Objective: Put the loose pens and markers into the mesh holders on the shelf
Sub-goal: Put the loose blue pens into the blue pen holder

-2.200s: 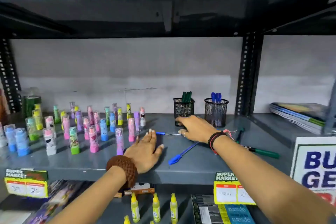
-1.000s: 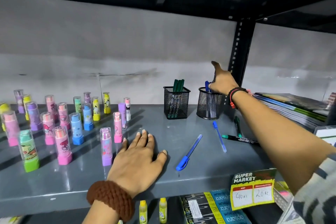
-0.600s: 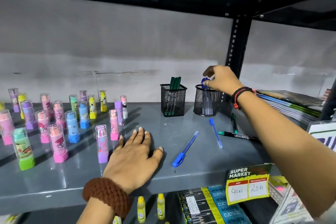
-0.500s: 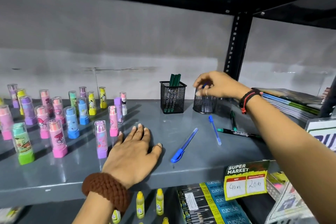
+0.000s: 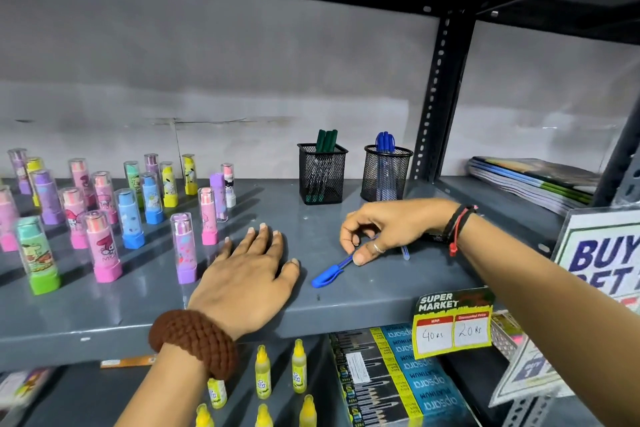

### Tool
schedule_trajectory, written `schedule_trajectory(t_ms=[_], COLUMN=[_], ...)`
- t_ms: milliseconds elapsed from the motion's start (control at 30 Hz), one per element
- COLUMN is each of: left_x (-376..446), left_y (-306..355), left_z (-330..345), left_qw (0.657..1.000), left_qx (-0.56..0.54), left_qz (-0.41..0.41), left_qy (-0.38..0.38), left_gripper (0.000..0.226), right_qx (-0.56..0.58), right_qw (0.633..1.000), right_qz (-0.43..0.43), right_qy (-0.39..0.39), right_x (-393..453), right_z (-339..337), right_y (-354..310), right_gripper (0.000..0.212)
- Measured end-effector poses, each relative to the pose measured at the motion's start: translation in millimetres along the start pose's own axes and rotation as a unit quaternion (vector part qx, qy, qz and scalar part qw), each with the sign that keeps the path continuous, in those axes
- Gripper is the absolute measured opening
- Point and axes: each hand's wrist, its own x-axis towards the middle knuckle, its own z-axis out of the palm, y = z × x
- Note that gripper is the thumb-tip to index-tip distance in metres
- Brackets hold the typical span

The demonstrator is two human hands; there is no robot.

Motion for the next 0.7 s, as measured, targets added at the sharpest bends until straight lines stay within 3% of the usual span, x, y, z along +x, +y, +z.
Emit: schedule_trajectory(t_ms=[100, 200, 333, 433, 600, 700], left_x=[0, 0, -1, -2, -3, -3], left_y=[-1, 0, 1, 1, 2, 1], left_z=[1, 2, 1, 1, 0, -1], left_qw=[1.0, 1.0, 1.0, 0.999, 0.999, 0.999], left_qx=[0.0, -0.001, -0.006, -0.012, -0.017, -0.023], left_qz=[0.002, 0.006, 0.022, 0.038, 0.041, 0.042], left_qy=[0.003, 0.003, 0.001, 0.002, 0.003, 0.003], left_gripper=[0.061, 0.061, 0.059, 0.058, 0.058, 0.059], right_qx=[-0.012, 0.014, 0.011, 0.031, 0.08, 0.044], right_qw=[0.999, 0.983, 0.9, 0.84, 0.79, 0.792], right_qz=[0.025, 0.033, 0.063, 0.086, 0.15, 0.218], right_qy=[0.031, 0.177, 0.431, 0.534, 0.588, 0.568], right_x=[-6, -15, -25, -21, -3, 7], right_z=[-6, -23, -57, -81, -109, -107], right_y=[3, 14, 30, 38, 63, 74], right_gripper=[0.015, 0.015, 0.011, 0.011, 0.006, 0.025])
